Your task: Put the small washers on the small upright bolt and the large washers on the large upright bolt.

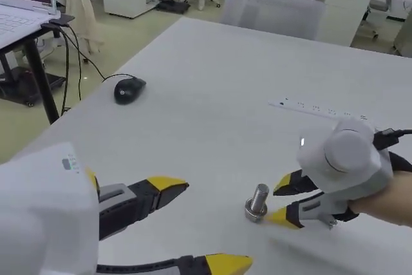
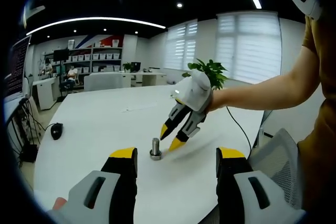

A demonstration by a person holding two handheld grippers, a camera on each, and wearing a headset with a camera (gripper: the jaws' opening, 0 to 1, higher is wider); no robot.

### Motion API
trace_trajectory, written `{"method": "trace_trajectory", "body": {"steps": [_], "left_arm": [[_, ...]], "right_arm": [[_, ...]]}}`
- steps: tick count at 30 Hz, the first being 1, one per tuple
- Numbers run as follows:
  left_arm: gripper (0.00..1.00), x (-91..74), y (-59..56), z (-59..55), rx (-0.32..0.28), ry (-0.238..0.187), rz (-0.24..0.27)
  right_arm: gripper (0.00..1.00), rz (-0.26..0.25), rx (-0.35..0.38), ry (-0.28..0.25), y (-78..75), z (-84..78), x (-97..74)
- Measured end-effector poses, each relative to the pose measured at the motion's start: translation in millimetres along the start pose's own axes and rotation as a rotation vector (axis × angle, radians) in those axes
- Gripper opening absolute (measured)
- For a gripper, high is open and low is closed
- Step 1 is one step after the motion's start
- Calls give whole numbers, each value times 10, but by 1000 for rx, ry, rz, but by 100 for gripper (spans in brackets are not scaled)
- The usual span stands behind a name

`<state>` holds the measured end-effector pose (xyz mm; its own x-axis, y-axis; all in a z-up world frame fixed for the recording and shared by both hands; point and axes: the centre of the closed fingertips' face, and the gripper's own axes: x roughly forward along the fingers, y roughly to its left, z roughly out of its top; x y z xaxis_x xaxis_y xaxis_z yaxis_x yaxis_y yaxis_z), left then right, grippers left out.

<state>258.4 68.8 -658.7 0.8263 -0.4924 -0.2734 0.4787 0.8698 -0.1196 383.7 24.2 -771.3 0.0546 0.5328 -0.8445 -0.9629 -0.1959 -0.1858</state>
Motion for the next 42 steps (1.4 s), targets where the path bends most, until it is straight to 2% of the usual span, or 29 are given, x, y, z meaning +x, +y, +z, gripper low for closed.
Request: {"method": "trace_trajectory", "body": {"steps": [6,10,13,18,21,23,26,28,30,33,38,42], "left_arm": [[60,8,-79,-13,17,12,-19],[60,5,-88,-33,23,18,-26],[60,18,-110,-64,34,31,-37],[60,34,-145,-77,55,49,-49],[60,45,-175,-60,44,37,-60],[60,63,-176,-73,40,37,-58],[60,72,-198,-92,47,45,-58],[60,81,-231,-94,48,44,-65],[60,91,-246,-111,51,53,-63],[60,97,-273,-111,50,52,-65],[60,122,-314,-122,43,56,-53],[60,150,-341,-138,43,62,-38]], "right_arm": [[26,-72,33,-97,107,109,-246],[25,-112,47,-148,176,111,-388],[25,-156,65,-160,243,13,-501],[26,-182,100,-172,441,-224,-625],[26,-206,155,-208,541,-330,-741],[26,-229,199,-252,580,-343,-793],[26,-199,214,-379,773,-278,-873],[26,-197,265,-409,850,-299,-906],[26,-212,279,-413,871,-351,-921],[28,-229,328,-483,916,-337,-971],[29,-251,359,-509,971,-399,-1013],[30,-270,386,-558,1002,-427,-1080]]}}
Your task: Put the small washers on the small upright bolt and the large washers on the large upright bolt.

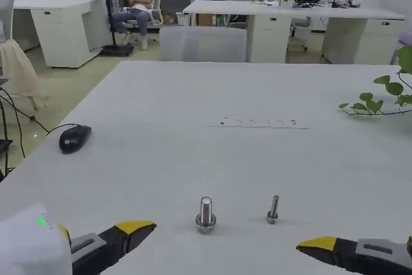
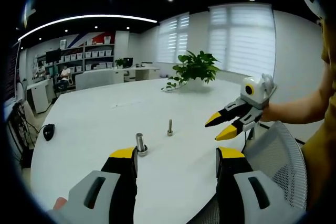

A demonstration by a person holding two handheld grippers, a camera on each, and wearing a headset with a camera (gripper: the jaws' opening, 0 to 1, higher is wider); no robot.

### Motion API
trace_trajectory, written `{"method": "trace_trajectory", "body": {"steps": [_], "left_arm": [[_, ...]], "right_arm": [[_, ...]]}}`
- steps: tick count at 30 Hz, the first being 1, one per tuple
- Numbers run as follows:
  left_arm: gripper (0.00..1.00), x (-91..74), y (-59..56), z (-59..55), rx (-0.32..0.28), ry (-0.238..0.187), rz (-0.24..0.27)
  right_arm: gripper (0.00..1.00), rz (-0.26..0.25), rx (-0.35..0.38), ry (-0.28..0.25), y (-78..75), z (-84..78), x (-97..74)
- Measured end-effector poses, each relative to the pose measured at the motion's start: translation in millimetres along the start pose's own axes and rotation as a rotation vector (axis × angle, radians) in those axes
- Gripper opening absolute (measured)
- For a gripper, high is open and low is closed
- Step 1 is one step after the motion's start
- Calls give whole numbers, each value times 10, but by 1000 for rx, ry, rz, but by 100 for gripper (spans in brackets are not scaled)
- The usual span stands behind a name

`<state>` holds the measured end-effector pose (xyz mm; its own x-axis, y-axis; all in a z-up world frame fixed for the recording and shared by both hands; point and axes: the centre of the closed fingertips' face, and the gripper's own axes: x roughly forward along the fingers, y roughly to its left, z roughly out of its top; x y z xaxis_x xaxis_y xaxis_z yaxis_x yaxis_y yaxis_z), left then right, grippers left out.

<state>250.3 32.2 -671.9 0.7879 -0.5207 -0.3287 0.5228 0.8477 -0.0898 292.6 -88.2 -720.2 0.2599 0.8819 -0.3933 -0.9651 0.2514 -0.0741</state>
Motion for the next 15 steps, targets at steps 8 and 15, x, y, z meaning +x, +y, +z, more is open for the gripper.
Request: {"method": "trace_trajectory", "body": {"steps": [8,15], "left_arm": [[60,54,-34,-6,-10,4,38],[60,60,-40,-85,-32,24,85]], "right_arm": [[34,-9,36,-49,-70,-50,-170],[38,1,74,-89,-119,-34,-245]]}}
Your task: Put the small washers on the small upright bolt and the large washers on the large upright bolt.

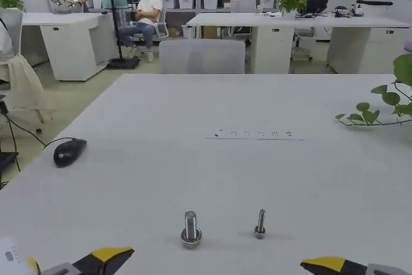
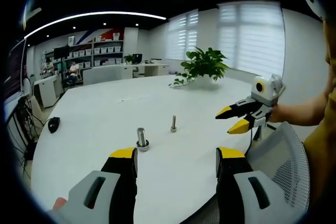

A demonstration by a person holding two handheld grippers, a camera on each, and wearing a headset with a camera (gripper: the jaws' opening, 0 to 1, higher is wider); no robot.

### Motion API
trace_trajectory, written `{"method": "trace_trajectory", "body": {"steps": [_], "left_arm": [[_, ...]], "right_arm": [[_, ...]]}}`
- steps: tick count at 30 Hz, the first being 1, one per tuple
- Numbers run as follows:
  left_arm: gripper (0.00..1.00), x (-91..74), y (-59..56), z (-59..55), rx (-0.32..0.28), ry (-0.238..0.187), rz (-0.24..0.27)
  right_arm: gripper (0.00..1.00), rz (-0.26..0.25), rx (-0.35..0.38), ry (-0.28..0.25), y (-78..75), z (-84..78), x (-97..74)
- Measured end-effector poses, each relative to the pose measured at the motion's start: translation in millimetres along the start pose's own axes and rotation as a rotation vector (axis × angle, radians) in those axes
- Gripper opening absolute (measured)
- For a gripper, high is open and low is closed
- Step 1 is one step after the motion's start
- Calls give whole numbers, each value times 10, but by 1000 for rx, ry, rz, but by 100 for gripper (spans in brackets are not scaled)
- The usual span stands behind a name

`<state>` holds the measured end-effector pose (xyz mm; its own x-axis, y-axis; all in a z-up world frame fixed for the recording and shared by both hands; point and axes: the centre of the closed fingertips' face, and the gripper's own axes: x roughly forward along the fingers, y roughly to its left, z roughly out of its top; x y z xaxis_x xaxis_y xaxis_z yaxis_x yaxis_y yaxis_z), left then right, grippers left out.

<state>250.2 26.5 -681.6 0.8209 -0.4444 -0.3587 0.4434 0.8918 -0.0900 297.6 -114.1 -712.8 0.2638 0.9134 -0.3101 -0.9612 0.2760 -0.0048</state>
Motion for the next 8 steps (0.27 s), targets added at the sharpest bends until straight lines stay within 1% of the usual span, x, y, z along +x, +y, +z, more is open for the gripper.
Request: {"method": "trace_trajectory", "body": {"steps": [2,4,8], "left_arm": [[60,3,-6,5,-5,-3,13],[60,11,-5,7,-8,-5,27],[60,22,-21,17,-15,-13,52]], "right_arm": [[38,8,8,-11,10,-6,-15],[39,12,5,-6,8,-44,-32],[40,14,15,-5,-41,-103,-98]]}}
